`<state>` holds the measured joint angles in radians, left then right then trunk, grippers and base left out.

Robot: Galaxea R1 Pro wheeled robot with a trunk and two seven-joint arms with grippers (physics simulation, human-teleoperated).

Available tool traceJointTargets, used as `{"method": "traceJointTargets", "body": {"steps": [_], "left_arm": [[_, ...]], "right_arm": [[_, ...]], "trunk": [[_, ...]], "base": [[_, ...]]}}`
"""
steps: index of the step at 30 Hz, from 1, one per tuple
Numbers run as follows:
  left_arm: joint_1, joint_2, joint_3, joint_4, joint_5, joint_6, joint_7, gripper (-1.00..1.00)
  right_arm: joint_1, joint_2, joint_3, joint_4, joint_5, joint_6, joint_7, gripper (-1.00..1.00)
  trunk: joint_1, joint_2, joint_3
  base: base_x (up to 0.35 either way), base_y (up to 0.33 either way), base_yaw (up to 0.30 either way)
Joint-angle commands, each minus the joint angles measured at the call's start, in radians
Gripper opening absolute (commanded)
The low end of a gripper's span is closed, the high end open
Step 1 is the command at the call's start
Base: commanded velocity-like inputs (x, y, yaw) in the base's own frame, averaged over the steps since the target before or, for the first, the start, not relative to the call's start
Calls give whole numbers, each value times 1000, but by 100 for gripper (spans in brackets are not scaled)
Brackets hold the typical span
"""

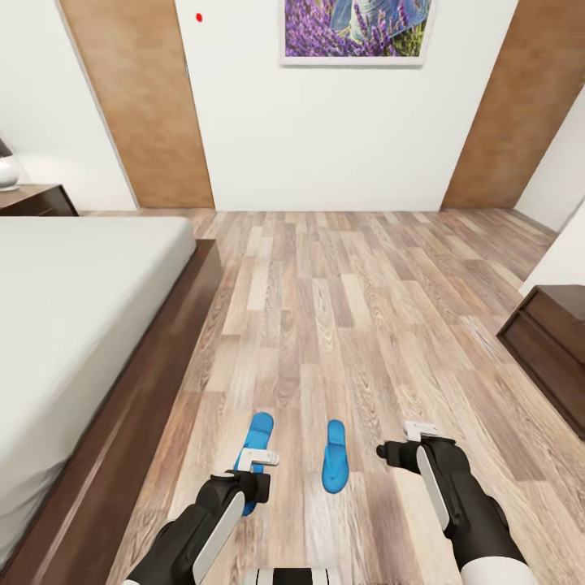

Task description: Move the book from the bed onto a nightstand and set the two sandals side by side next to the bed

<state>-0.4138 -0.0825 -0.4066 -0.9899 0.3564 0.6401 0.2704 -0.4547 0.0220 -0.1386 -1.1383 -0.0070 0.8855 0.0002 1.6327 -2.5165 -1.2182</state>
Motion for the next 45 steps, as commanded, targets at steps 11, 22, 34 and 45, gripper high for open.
{"method": "traceJointTargets", "body": {"steps": [11,22,34,45], "left_arm": [[0,1,0,-1,10,3,10,-100],[0,3,30,-4,14,1,12,-100],[4,-15,206,-14,42,34,6,-100],[-34,-16,227,-35,81,63,44,-100]], "right_arm": [[3,1,0,-7,-4,4,2,100],[4,-1,18,8,-2,-98,5,100],[-25,1,91,34,-3,-107,2,100],[-224,19,90,359,-7,-110,2,100]], "trunk": [[0,0,-1],[0,0,-1],[1,-1,-9],[6,-3,-51]], "base": [[58,10,-239],[283,33,-40],[52,14,-1],[2,0,0]]}}
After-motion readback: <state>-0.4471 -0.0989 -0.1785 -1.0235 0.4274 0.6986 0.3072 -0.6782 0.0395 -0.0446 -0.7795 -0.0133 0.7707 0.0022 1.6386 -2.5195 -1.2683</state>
